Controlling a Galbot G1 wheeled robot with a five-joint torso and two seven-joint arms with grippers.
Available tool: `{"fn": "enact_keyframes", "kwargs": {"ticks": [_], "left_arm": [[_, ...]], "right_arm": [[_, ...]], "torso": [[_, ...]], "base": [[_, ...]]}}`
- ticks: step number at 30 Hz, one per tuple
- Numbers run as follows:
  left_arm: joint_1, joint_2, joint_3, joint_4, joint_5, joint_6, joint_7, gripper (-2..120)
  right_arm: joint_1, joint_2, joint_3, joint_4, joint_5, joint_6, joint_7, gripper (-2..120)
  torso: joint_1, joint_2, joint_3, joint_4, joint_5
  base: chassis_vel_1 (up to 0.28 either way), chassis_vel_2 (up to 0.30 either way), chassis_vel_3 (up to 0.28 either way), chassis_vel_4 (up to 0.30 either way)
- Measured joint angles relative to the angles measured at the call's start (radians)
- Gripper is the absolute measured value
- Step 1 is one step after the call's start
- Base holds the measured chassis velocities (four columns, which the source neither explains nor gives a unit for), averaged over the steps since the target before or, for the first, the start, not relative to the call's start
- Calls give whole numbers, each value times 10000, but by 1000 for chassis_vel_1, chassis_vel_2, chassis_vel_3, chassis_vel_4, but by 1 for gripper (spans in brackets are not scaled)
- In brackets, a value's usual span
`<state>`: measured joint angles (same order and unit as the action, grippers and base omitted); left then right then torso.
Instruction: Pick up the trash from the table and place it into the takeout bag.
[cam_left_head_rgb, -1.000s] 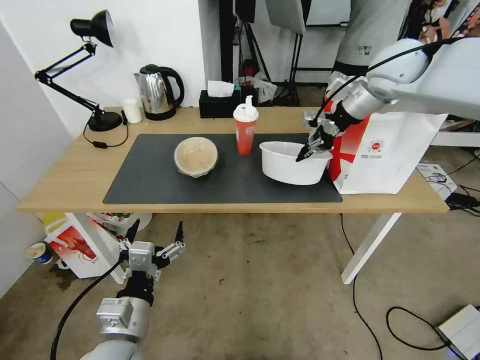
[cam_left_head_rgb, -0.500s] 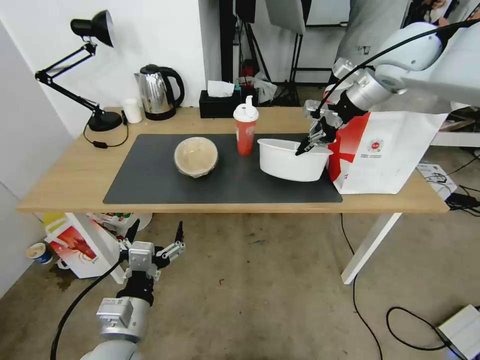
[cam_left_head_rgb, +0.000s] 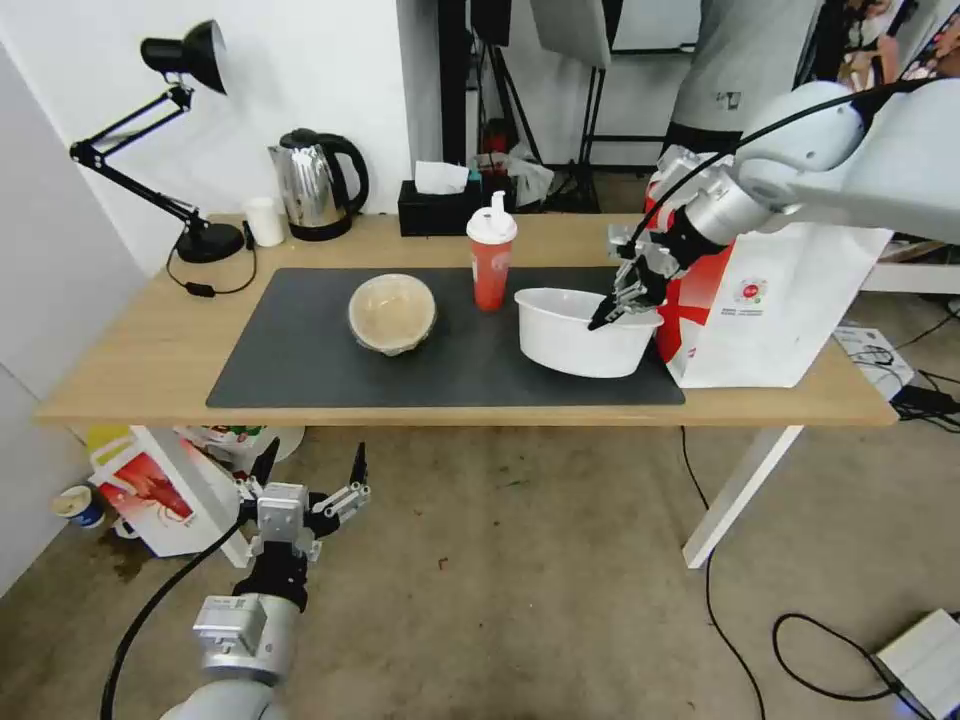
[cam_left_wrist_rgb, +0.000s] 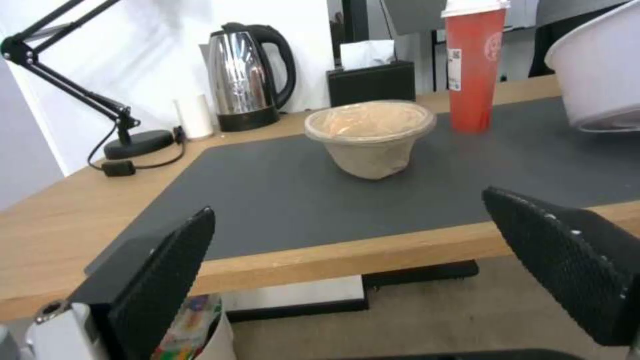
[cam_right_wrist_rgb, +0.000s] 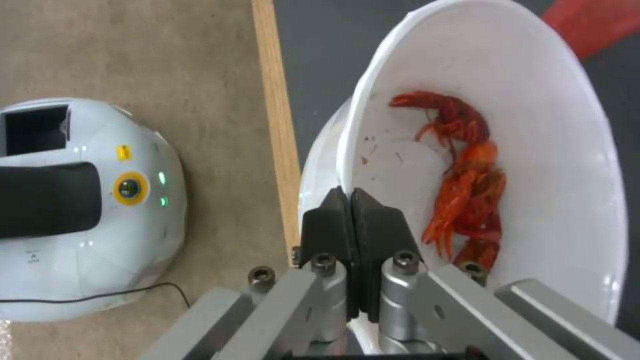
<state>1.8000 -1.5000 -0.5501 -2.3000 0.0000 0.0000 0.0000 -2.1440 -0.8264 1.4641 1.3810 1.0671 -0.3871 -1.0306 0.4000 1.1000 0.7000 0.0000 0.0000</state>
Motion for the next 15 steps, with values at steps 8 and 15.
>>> {"fn": "enact_keyframes", "kwargs": {"ticks": [8, 15], "left_arm": [[0, 0, 1, 0, 0, 0, 0, 100], [0, 0, 0, 0, 0, 0, 0, 100]], "right_arm": [[69, -232, 149, -295, -23, 100, -130, 0], [390, -396, 201, -496, 1, 209, -194, 0]], "torso": [[0, 0, 1, 1, -1], [0, 0, 0, 0, 0]], "base": [[0, 0, 0, 0], [0, 0, 0, 0]]}}
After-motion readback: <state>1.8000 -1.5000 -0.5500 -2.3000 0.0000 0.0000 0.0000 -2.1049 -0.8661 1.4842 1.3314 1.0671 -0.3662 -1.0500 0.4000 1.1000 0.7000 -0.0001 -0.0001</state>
